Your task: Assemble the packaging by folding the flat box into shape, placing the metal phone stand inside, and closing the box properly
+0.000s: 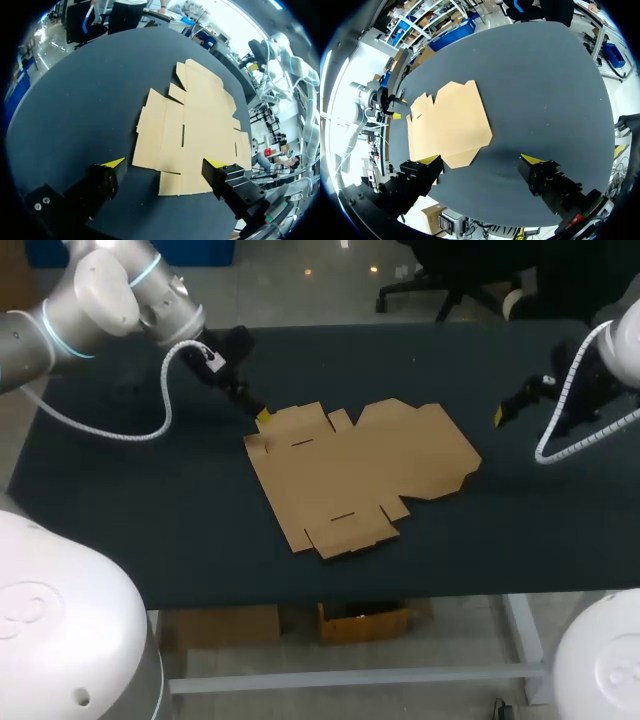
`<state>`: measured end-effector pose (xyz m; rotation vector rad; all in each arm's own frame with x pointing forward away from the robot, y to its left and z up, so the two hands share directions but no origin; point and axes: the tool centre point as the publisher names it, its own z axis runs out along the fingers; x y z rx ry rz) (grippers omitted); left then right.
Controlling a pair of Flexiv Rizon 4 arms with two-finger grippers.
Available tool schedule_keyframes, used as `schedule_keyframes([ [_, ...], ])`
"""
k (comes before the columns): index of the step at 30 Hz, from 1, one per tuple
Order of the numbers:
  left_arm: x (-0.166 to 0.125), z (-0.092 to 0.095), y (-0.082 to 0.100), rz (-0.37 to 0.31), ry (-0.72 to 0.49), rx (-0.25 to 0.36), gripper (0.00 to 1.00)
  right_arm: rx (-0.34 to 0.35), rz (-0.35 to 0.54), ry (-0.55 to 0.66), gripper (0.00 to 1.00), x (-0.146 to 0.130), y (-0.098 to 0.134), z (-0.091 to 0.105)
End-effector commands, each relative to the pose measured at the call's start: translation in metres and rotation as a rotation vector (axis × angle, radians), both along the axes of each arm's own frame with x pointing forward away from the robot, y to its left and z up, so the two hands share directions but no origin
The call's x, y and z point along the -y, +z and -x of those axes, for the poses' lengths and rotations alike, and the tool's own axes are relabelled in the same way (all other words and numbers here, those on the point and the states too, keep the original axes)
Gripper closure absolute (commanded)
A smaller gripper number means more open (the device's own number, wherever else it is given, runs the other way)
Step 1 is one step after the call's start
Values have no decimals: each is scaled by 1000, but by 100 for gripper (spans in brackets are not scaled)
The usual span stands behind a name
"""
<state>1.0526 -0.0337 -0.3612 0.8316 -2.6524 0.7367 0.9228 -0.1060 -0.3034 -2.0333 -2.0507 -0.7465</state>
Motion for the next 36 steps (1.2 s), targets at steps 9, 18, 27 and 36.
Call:
schedule_keyframes([
  [9,4,-24,-17,24,-12,-23,0,-3,-1,2,0,1,1,0],
  [18,12,-28,-26,56,-47,-73,0,-3,-1,2,0,1,1,0],
  [27,16,-24,-30,88,-79,-128,0,-3,-1,2,0,1,1,0],
  [36,19,-15,-26,95,-103,-180,2,-3,-1,2,0,1,1,0],
])
